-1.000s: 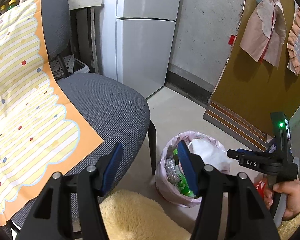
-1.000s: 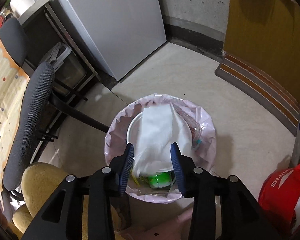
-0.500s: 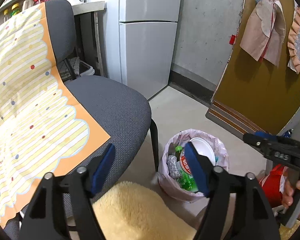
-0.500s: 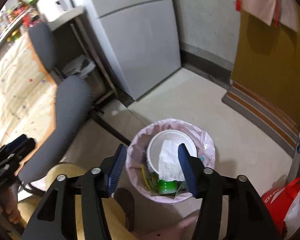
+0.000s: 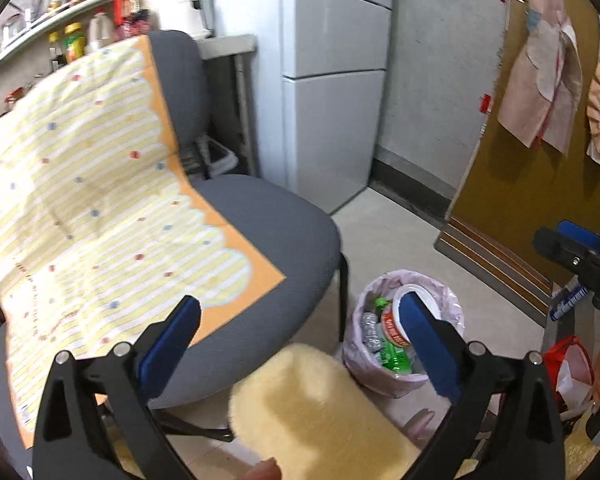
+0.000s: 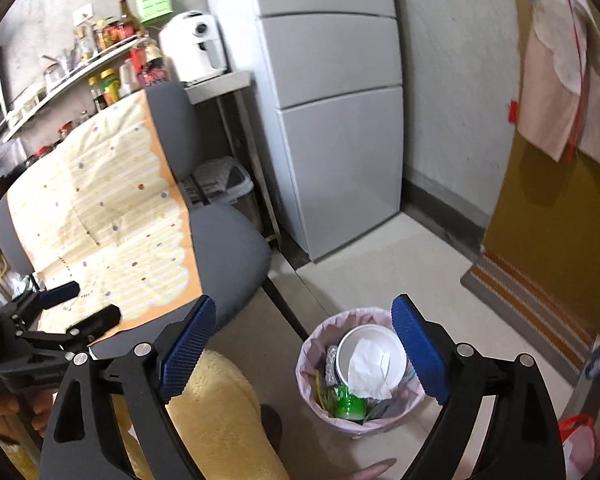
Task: Collect trash
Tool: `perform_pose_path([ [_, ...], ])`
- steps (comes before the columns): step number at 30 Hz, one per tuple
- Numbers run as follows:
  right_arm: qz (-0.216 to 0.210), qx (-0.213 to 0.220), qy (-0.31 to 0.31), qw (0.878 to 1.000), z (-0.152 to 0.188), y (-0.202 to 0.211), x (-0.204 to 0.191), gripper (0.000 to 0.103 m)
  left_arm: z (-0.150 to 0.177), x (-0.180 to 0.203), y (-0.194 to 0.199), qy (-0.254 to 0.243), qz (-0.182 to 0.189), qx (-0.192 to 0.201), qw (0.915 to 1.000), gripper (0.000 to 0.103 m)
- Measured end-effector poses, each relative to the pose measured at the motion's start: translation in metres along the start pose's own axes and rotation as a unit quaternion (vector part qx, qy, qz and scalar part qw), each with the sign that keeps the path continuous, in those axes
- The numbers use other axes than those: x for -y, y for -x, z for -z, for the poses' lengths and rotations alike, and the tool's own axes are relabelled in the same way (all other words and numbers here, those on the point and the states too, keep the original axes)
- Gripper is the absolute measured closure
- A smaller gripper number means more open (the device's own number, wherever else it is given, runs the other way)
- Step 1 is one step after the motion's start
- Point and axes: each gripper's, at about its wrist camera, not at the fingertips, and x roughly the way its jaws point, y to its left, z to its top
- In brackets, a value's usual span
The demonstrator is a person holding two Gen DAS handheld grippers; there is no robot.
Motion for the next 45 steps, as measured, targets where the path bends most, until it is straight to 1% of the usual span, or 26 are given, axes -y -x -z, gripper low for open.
perform_pose_path([
  [5,-0.018,0.01,0.02,1.0,-0.01,0.021,-0.019,0.012,0.004,-0.024,0.033,0.011,-0.039,0.011,0.9991,0.006],
  [8,-0.022,0.025,0.04,0.999,-0.013,0.035,-0.032,0.012,0.008,-0.044,0.051,0.033,-0.06,0.016,0.9975,0.006],
  [12,-0.031,0.034,0.056,0.997,-0.016,0.044,-0.043,0.011,0.008,-0.066,0.064,0.066,-0.073,0.021,0.995,0.006],
  [15,-0.034,0.037,0.061,0.997,-0.018,0.045,-0.048,0.011,0.005,-0.073,0.069,0.075,-0.08,0.026,0.9936,0.006],
  [23,-0.039,0.035,0.069,0.996,-0.017,0.044,-0.055,0.011,0.005,-0.07,0.073,0.075,-0.072,0.029,0.9942,0.006],
  [45,-0.032,0.026,0.067,0.997,-0.014,0.036,-0.057,0.011,0.006,-0.073,0.077,0.085,-0.077,0.031,0.993,0.006],
])
